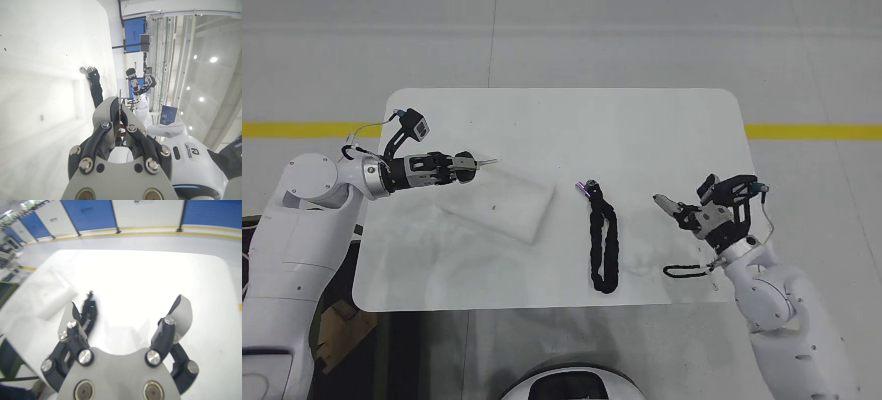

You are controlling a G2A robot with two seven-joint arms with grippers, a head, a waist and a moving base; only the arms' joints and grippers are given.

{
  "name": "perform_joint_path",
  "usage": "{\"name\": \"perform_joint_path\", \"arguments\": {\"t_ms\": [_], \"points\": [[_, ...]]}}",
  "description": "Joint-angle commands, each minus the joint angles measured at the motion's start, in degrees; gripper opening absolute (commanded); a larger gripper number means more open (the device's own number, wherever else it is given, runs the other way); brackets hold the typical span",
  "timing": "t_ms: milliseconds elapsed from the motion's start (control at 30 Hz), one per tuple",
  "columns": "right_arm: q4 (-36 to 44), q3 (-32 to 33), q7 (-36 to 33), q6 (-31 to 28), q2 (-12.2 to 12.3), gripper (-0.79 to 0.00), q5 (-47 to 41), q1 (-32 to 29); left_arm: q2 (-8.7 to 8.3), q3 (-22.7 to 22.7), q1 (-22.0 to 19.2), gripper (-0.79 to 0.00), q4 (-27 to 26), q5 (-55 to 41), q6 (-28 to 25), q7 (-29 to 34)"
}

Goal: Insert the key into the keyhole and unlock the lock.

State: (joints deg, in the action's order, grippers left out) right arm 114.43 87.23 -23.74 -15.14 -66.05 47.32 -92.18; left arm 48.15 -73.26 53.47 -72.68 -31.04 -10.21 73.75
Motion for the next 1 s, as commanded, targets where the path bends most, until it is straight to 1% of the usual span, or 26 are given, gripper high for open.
{"name": "perform_joint_path", "arguments": {"t_ms": [0, 133, 200, 267, 333, 400, 467, 500, 533, 567, 600, 633, 667, 800, 900, 967], "points": [[-1.0, -3.3, -9.9, 0.1, 0.0, 0.000, -3.3, 5.1, 0.00, 0.0, 0.0, -0.785, 0.0, 0.0, 0.0, 0.0], [-5.6, -11.0, -21.0, 2.2, -0.7, 0.000, -7.0, 14.1, 0.00, 0.0, 0.0, -0.785, 0.0, 0.0, 0.0, 0.0], [-8.0, -14.7, -23.6, 3.0, -1.1, 0.000, -4.6, 17.5, 0.00, 0.0, 0.0, -0.785, 0.0, 0.0, 0.0, 0.0], [-9.8, -18.6, -24.3, 2.7, -1.7, 0.000, -2.4, 19.4, 0.00, 0.0, 0.0, -0.785, 0.0, 0.0, 0.0, 0.0], [-12.1, -21.6, -24.7, 3.5, -2.3, -0.006, 0.4, 21.1, 0.00, 0.0, 0.0, -0.785, 0.0, 0.0, 0.0, 0.0], [-14.4, -24.0, -23.7, 5.3, -2.9, -0.071, 3.1, 22.5, 0.00, 0.0, 0.0, -0.785, 0.0, 0.0, 0.0, 0.0], [-16.5, -25.5, -24.3, 7.3, -3.7, -0.102, 2.2, 23.9, 0.00, 0.0, 0.0, -0.785, 0.0, 0.0, 0.0, 0.0], [-17.3, -26.2, -24.1, 7.7, -4.0, -0.102, 3.3, 24.6, 0.00, 0.0, 0.0, -0.785, 0.0, 0.0, 0.0, 0.0], [-18.1, -26.9, -23.8, 8.0, -4.2, -0.289, 4.6, 25.1, 0.00, 0.0, 0.0, -0.785, 0.0, 0.0, 0.0, 0.0], [-18.7, -27.5, -23.6, 8.2, -4.5, -0.437, 5.7, 25.4, 0.00, 0.0, 0.0, -0.785, 0.0, 0.0, 0.0, 0.0], [-19.1, -28.0, -23.3, 8.5, -4.8, -0.462, 6.4, 25.7, 0.00, 0.0, 0.0, -0.785, 0.0, 0.0, 0.0, 0.0], [-19.4, -28.3, -23.0, 8.6, -5.0, -0.566, 7.0, 25.9, 0.00, 0.0, 0.0, -0.785, 0.0, 0.0, 0.0, 0.0], [-19.7, -28.5, -22.7, 8.8, -5.2, -0.785, 7.4, 25.9, 0.00, 0.0, 0.0, -0.785, 0.0, 0.0, 0.0, 0.0], [-18.3, -27.7, -22.7, 7.9, -5.9, -0.785, 5.9, 25.4, 0.00, 0.0, 0.0, -0.785, 0.0, 0.0, 0.0, 0.0], [-15.1, -26.8, -24.2, 5.7, -6.0, -0.785, 4.2, 23.6, 0.00, 0.0, 0.0, -0.785, 0.0, 0.0, 0.0, 0.0], [-12.7, -26.5, -24.9, 4.1, -6.0, -0.785, 4.8, 21.9, 0.00, 0.0, 0.0, -0.785, 0.0, 0.0, 0.0, 0.0]]}}
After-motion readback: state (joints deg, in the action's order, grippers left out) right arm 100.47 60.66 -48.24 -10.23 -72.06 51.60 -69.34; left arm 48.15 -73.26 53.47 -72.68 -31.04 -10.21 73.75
